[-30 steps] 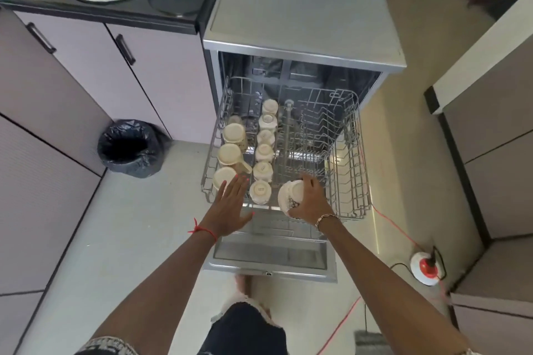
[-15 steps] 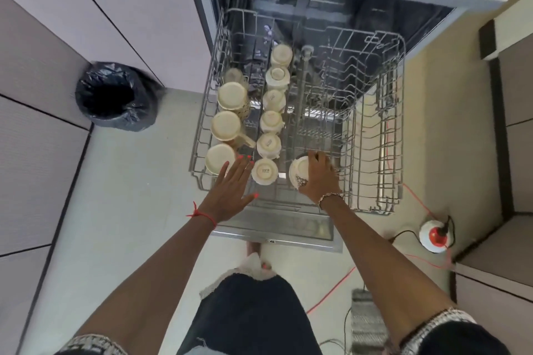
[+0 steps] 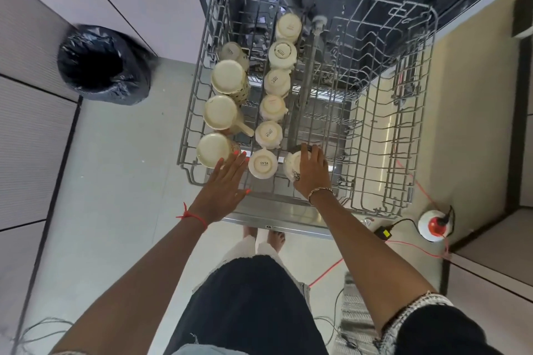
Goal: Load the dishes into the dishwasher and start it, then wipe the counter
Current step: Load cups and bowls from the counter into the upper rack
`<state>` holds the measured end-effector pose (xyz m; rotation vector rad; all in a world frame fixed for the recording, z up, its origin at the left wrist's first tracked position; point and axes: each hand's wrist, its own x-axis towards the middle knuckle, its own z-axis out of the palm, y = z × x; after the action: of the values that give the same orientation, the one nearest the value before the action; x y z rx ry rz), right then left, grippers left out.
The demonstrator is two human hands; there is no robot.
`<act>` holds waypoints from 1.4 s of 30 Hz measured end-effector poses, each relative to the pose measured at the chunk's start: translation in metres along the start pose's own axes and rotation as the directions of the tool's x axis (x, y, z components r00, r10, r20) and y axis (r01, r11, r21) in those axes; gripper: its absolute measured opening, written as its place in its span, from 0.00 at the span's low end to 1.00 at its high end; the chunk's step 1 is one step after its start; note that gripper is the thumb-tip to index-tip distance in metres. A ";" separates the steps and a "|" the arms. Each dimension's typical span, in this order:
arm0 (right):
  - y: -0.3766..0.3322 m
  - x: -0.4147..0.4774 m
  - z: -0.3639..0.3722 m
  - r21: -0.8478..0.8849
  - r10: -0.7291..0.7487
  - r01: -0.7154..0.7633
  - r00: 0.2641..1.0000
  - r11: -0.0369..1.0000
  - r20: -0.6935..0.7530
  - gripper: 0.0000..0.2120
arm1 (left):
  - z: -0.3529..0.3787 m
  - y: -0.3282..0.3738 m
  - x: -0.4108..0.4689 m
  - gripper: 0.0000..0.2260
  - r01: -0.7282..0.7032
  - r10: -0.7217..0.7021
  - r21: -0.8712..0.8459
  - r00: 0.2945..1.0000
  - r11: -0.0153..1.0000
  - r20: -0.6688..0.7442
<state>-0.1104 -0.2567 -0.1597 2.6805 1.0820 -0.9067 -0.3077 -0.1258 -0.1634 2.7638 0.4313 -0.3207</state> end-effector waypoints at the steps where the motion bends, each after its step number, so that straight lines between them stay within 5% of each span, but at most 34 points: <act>1: 0.001 0.000 0.001 0.009 0.008 -0.008 1.000 1.000 0.003 0.45 | 0.000 0.000 0.000 0.28 0.002 -0.002 0.000 1.000 1.000 -0.003; 18: 0.019 -0.014 0.001 0.158 -0.019 0.026 0.999 0.987 -0.045 0.48 | -0.006 0.012 0.000 0.27 0.007 0.000 0.220 0.999 0.975 -0.032; 23: 0.018 -0.032 -0.015 0.180 -0.090 0.104 0.992 0.978 -0.085 0.40 | -0.024 0.021 -0.005 0.27 0.020 -0.014 0.201 0.999 0.979 -0.033; 33: -0.036 -0.074 -0.081 -0.026 -0.339 0.338 0.940 0.941 -0.035 0.27 | -0.096 0.031 -0.050 0.28 0.116 -0.099 0.172 0.990 0.978 -0.103; 42: -0.153 -0.079 -0.109 -0.209 -0.584 0.557 0.807 0.803 -0.092 0.25 | -0.142 -0.039 -0.107 0.30 0.244 -0.221 0.176 0.965 0.954 -0.140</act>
<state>-0.2037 -0.1564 -0.0084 2.3275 1.9760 -0.6287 -0.3959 -0.0680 -0.0148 2.9336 0.8003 -0.2666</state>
